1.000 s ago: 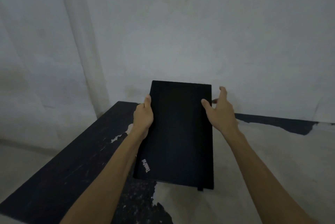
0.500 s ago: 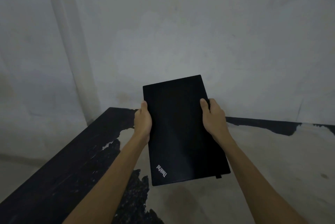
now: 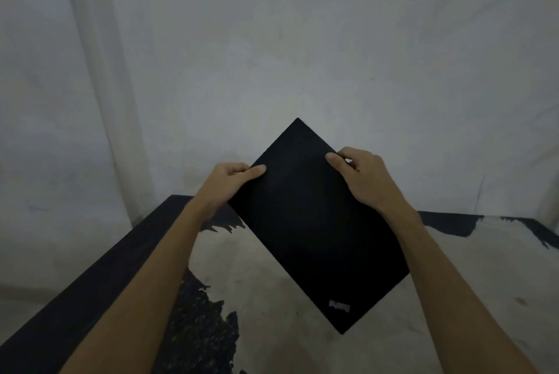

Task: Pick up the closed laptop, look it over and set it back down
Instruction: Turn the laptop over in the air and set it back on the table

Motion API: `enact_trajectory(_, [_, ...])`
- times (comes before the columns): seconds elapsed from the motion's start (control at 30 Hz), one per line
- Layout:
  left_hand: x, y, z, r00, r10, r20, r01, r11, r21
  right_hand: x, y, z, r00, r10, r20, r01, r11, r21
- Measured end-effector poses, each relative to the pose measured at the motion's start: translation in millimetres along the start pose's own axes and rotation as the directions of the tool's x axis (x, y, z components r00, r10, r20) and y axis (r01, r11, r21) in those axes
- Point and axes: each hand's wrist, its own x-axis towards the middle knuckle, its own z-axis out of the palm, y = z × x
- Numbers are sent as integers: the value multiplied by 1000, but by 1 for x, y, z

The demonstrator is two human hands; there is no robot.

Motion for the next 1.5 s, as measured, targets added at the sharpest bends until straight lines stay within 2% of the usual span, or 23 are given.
enact_trajectory(0.07, [-1,8,5,996,34,79,-39,997,63,0,-7,0,999,-27,43,30,998,-60])
enact_trajectory(0.17, [-5,16,14,993,21,115,-24,999,30,0,-18,2,993,-45,112,59,991,-121])
enact_trajectory(0.4, [-14,1,25,993,99,-67,-107,988,-113,3,-23,6,989,-78,125,96,984,-150])
enact_trajectory(0.67, [-22,-20,35,987,-4,-162,-50,942,-332,4,-29,1,995,-102,15,102,955,-278])
enact_trajectory(0.8, [-26,-33,38,964,-106,-243,-8,904,-427,-9,-2,-1,978,-172,-120,134,953,-273])
enact_trajectory(0.9, [-28,-38,36,940,-170,-295,4,872,-489,-20,29,-1,930,-244,-274,171,949,-263])
enact_trajectory(0.97, [-29,-42,35,923,-220,-317,21,848,-529,-30,46,-2,909,-193,-370,129,973,-190])
enact_trajectory(1.03, [-29,-47,34,906,-273,-323,52,831,-555,-41,61,-1,921,-20,-389,13,1000,-19])
enact_trajectory(1.1, [-30,-48,33,895,-313,-319,81,816,-572,-50,69,1,938,183,-293,-138,976,168])
enact_trajectory(1.17, [-32,-50,36,893,-332,-304,101,806,-583,-57,74,5,942,301,-148,-239,912,335])
enact_trajectory(1.23, [-35,-51,40,899,-337,-280,115,798,-592,-61,80,12,949,304,-77,-244,870,428])
enact_trajectory(1.33, [-38,-57,50,902,-355,-245,152,793,-590,-67,91,23,963,261,-64,-197,846,496])
enact_trajectory(1.5, [-45,-72,72,923,-321,-212,170,836,-522,-84,106,31,947,309,-91,-207,801,561])
